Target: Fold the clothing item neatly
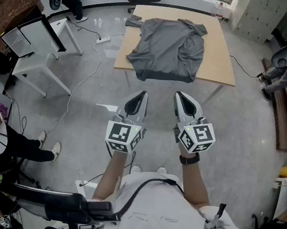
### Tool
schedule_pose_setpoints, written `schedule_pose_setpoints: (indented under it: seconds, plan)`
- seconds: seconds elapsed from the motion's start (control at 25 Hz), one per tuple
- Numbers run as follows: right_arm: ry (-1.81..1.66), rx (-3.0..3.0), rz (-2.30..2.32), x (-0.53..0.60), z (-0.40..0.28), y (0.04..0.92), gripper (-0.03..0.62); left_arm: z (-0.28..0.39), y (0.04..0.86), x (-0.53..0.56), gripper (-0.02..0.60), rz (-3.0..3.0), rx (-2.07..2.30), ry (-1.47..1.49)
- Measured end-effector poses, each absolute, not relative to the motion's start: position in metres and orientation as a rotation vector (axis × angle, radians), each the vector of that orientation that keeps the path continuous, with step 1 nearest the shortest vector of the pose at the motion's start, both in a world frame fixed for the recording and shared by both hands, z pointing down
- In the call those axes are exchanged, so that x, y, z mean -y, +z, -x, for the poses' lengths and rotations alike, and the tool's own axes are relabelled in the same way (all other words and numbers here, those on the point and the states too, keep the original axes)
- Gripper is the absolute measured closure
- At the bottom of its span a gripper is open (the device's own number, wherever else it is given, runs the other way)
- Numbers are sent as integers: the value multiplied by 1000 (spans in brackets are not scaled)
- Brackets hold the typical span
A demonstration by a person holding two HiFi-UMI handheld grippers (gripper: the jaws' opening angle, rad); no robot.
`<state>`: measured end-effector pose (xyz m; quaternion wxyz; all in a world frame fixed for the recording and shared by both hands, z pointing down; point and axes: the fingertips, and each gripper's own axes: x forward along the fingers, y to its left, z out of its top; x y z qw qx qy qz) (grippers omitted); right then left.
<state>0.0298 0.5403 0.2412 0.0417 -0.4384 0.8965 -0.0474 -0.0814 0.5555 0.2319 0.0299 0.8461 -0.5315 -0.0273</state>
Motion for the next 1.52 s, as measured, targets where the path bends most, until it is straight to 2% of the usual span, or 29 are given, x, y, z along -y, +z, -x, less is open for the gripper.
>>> schedule_pose_setpoints:
  seconds: [0.8,1.08,1.52]
  plan:
    - [-205,-2792,1274,-544,-85,248,588,16,233,-545,581,-2576,1652,-117]
    - [-387,-2766,1316,-542,-120,289,588,-28,258,-546,581,-2578,1602,-39]
    - [-511,-2767,1364,-462,-105,334,588,-9,300,-464,581,-2526,1556,-2]
